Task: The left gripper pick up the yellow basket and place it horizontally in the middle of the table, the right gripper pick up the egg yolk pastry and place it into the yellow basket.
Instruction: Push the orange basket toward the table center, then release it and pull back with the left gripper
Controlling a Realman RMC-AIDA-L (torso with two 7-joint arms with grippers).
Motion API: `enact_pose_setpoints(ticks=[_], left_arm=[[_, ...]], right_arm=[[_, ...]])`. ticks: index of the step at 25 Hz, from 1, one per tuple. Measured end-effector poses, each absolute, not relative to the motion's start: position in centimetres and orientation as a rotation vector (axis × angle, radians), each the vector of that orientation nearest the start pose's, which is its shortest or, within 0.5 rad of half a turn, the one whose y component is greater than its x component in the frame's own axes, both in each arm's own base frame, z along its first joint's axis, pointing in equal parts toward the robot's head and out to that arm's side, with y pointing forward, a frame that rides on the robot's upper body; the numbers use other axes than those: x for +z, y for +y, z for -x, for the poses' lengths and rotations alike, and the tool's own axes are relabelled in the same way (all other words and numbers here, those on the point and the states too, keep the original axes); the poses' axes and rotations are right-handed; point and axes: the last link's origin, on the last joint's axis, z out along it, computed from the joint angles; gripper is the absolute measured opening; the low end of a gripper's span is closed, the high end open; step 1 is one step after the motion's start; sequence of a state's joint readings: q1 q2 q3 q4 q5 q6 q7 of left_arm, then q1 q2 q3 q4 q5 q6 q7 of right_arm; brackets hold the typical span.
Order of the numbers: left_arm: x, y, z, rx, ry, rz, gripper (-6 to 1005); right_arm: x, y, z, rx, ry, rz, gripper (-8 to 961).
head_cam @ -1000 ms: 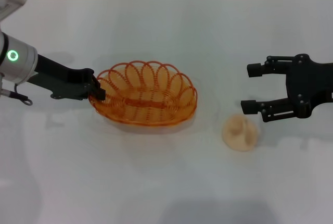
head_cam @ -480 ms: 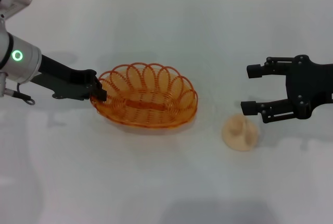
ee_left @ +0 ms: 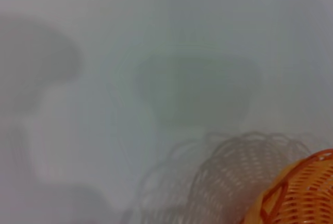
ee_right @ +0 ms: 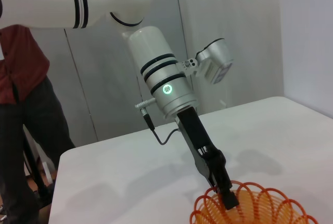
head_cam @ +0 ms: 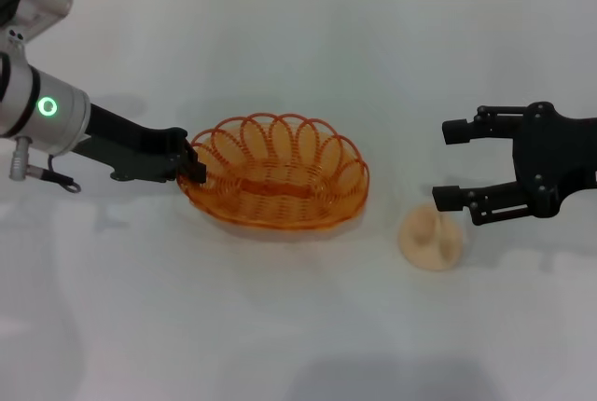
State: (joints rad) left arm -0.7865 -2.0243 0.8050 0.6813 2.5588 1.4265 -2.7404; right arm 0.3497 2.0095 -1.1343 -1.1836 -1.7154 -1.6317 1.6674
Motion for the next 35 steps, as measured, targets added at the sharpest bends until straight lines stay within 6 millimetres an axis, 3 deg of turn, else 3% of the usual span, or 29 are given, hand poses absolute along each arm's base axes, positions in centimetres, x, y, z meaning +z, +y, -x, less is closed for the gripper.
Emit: enact_pose_setpoints(ticks=[12,32,35], left_arm=[[-1.1,38.3,25.4,0.014,-1.971,2.157,134],[-1.3,38.2,25.1,-0.044,-1.959,2.192,151],[-1.3,38.2,25.0,-0.040,-1.943,2.207,246]], right_arm=[[4.3,30.8,-20.2,0.630,0.343,2.913,852],[4.3,30.9,-20.1,0.630,0.337,2.912,851],[4.3,31.0,-20.0,0.631,0.332,2.912,851]])
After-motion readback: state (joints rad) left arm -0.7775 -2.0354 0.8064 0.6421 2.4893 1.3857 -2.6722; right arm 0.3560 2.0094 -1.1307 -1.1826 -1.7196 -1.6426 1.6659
